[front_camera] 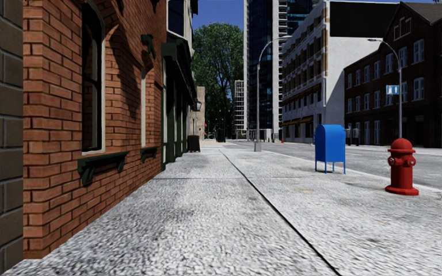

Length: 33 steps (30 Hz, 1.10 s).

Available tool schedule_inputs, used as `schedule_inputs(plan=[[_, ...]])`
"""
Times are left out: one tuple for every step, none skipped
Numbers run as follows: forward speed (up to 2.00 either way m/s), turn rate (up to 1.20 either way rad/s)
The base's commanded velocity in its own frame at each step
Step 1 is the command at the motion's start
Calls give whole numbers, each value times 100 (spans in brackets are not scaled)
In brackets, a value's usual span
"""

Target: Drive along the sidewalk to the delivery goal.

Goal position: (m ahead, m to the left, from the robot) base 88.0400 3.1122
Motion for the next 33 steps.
schedule_inputs(plan=[[200, 0], [200, 0], [200, 0], [200, 0], [200, 0], [200, 0], [200, 0], [200, 0], [200, 0], [200, 0], [200, 0], [200, 0], [200, 0], [200, 0], [200, 0], [200, 0], [200, 0], [200, 0], [200, 0], [200, 0], [200, 0], [200, 0], [200, 0], [200, 0], [200, 0], [200, 0], [200, 0], [200, 0], [200, 0], [200, 0], [200, 0], [200, 0], [200, 0]])
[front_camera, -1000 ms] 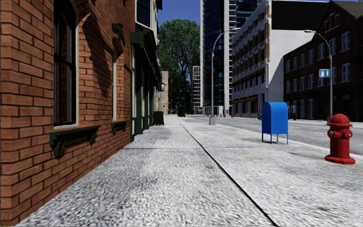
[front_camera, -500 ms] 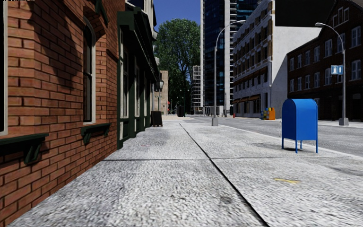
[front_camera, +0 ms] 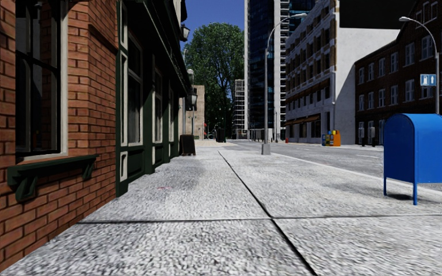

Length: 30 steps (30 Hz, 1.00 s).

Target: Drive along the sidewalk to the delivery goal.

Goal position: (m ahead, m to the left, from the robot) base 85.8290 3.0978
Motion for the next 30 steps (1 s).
schedule_inputs(plan=[[200, 0], [200, 0], [200, 0], [200, 0], [200, 0], [200, 0], [200, 0], [200, 0], [200, 0], [200, 0], [200, 0], [200, 0], [200, 0], [200, 0], [200, 0], [200, 0], [200, 0], [200, 0], [200, 0], [200, 0], [200, 0], [200, 0], [200, 0], [200, 0], [200, 0], [200, 0], [200, 0], [200, 0], [200, 0], [200, 0]])
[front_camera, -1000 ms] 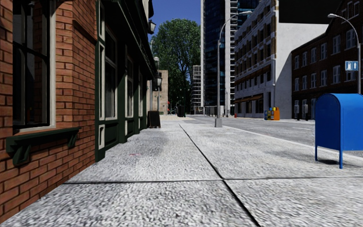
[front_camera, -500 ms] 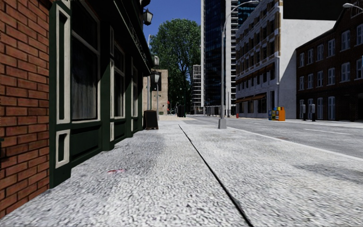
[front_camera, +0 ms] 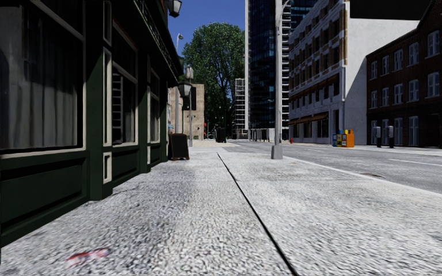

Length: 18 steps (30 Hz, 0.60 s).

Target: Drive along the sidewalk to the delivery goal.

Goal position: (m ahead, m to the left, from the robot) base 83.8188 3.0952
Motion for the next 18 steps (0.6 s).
schedule_inputs(plan=[[200, 0], [200, 0], [200, 0], [200, 0], [200, 0], [200, 0], [200, 0], [200, 0], [200, 0], [200, 0], [200, 0], [200, 0], [200, 0], [200, 0], [200, 0], [200, 0], [200, 0], [200, 0]])
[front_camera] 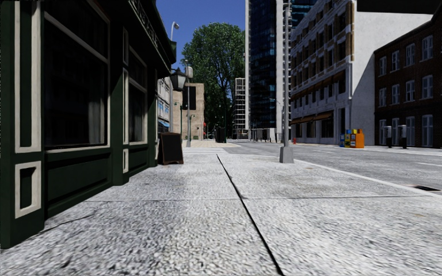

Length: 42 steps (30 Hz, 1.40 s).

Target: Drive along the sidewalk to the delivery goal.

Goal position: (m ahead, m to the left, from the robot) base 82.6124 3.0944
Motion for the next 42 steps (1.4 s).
schedule_inputs(plan=[[200, 0], [200, 0], [200, 0], [200, 0], [200, 0], [200, 0], [200, 0], [200, 0], [200, 0], [200, 0], [200, 0], [200, 0], [200, 0], [200, 0], [200, 0], [200, 0], [200, 0], [200, 0], [200, 0], [200, 0], [200, 0], [200, 0], [200, 0], [200, 0], [200, 0], [200, 0], [200, 0], [200, 6], [200, 14], [200, 14], [200, 17], [200, 20], [200, 22], [200, 25], [200, 25], [200, 27], [200, 28], [200, 28], [200, 27], [200, 27], [200, 24], [200, 23]])
